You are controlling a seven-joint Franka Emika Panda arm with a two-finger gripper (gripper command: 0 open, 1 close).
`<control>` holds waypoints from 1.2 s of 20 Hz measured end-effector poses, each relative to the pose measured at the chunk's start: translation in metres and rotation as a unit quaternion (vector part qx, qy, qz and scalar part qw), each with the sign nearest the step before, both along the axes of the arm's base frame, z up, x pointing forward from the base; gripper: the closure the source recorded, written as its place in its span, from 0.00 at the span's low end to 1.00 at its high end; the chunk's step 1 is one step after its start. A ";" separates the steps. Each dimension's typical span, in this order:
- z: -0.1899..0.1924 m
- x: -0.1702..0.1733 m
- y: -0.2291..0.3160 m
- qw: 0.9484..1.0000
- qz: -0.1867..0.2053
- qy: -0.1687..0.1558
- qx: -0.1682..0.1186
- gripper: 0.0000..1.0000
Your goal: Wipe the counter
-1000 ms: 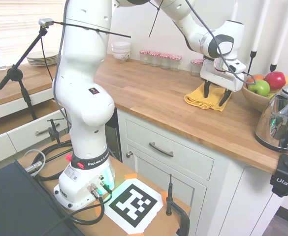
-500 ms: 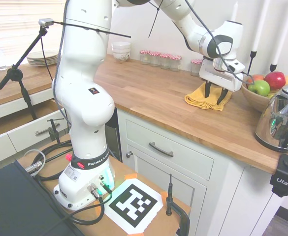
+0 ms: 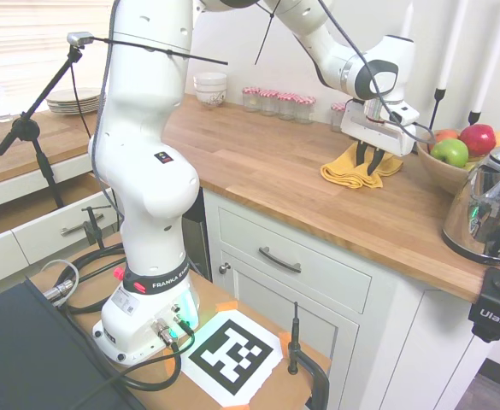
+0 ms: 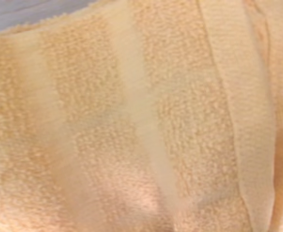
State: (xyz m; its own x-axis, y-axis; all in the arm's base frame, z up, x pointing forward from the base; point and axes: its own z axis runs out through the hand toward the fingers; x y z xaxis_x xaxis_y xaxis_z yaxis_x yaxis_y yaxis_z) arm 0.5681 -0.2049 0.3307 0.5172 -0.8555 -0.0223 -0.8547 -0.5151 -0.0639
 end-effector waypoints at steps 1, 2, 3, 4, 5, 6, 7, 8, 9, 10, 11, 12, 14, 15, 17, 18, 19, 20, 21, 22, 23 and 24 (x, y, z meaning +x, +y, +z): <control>0.000 0.000 0.001 1.000 0.001 0.000 0.000 1.00; 0.000 0.001 0.002 1.000 0.001 -0.001 0.000 1.00; 0.000 0.001 0.003 1.000 0.002 -0.001 0.000 1.00; 0.000 0.001 0.003 1.000 0.002 -0.001 0.000 1.00; 0.000 0.001 0.004 1.000 0.002 -0.002 0.000 1.00; 0.000 0.001 0.004 1.000 0.002 -0.003 -0.001 1.00; 0.000 0.000 0.004 1.000 0.002 -0.004 -0.001 1.00; 0.000 0.000 0.004 1.000 0.001 -0.005 -0.001 1.00; 0.000 0.000 0.004 1.000 0.001 -0.005 -0.001 1.00; 0.000 0.000 0.004 1.000 0.001 -0.005 -0.002 1.00; 0.000 0.000 0.004 1.000 0.001 -0.005 -0.002 1.00; 0.000 0.000 0.005 1.000 0.002 -0.006 -0.002 1.00; 0.000 0.002 0.010 1.000 0.008 -0.007 -0.007 1.00; 0.000 0.003 0.015 1.000 0.012 -0.008 -0.010 1.00; 0.001 0.010 0.036 1.000 0.023 -0.009 -0.017 1.00; 0.001 0.014 0.050 0.999 0.029 -0.009 -0.019 1.00; 0.001 0.018 0.065 0.999 0.036 -0.009 -0.023 1.00; 0.001 0.021 0.080 0.999 0.042 -0.009 -0.025 1.00; 0.001 0.024 0.094 0.998 0.047 -0.009 -0.027 1.00; 0.001 0.026 0.107 0.998 0.054 -0.008 -0.030 1.00; 0.002 0.029 0.121 0.998 0.060 -0.008 -0.033 1.00; 0.002 0.030 0.137 0.997 0.067 -0.007 -0.036 1.00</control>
